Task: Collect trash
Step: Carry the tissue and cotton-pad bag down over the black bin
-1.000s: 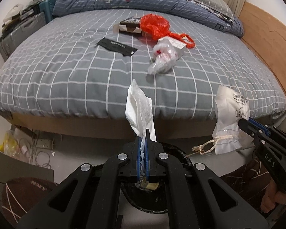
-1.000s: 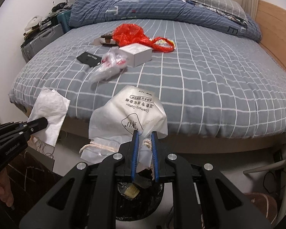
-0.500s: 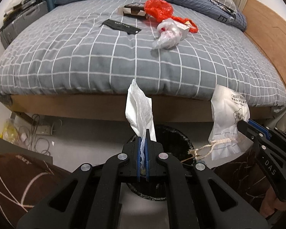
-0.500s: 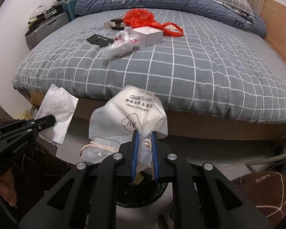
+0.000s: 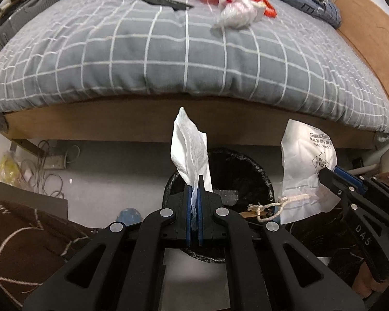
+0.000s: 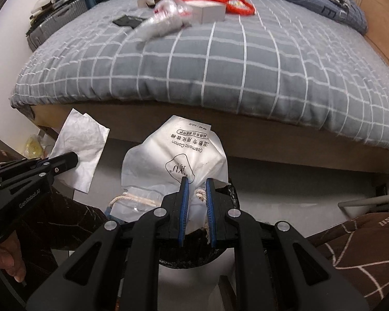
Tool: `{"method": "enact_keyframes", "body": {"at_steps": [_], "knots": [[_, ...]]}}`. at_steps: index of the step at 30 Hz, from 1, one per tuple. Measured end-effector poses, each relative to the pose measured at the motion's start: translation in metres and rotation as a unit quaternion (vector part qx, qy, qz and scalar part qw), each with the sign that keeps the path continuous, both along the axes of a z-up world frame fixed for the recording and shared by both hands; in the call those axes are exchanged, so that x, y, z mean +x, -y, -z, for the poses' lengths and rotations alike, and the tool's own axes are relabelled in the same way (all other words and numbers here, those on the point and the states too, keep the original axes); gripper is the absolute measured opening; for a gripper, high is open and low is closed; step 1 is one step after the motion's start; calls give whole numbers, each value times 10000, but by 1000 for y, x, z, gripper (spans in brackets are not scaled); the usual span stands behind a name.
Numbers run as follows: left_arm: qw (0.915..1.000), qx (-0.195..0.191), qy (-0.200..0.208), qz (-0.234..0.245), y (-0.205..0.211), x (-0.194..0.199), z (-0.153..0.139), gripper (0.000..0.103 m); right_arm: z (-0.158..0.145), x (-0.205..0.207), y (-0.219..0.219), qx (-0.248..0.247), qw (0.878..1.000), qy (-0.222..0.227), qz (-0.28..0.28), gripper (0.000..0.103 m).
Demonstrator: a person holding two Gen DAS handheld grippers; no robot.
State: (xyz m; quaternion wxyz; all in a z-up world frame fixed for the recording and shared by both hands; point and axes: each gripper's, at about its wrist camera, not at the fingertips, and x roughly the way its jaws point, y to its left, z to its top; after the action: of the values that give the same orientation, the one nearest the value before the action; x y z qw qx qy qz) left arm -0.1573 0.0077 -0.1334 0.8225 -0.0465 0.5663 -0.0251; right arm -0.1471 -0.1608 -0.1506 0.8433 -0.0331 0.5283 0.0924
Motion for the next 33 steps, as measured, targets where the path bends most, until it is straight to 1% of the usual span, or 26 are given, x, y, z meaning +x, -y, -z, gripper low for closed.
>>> {"method": "enact_keyframes", "body": {"at_steps": [6, 10, 14, 19, 31, 33], "knots": [[9999, 57, -123, 57, 3, 9, 21, 3, 22, 11, -3, -16, 9997, -228, 3, 13], [9996, 6, -284, 34, 2, 16, 38, 3, 35, 17, -4, -19, 9994, -354, -5, 13], [9994, 23, -324, 88, 5, 22, 48, 3, 51, 26, -8, -54, 9988, -496, -30, 13], [9986, -11, -521, 54, 2, 29, 68, 3, 68, 38, -13, -55, 9977, -677, -87, 13], [9973, -14, -728, -17, -11, 39, 92, 3, 95, 60, -22, -71, 9946, -995, -277, 13], [9973, 0, -736, -6, -10, 40, 92, 3, 96, 59, -23, -56, 9944, -1009, -312, 15]]}}
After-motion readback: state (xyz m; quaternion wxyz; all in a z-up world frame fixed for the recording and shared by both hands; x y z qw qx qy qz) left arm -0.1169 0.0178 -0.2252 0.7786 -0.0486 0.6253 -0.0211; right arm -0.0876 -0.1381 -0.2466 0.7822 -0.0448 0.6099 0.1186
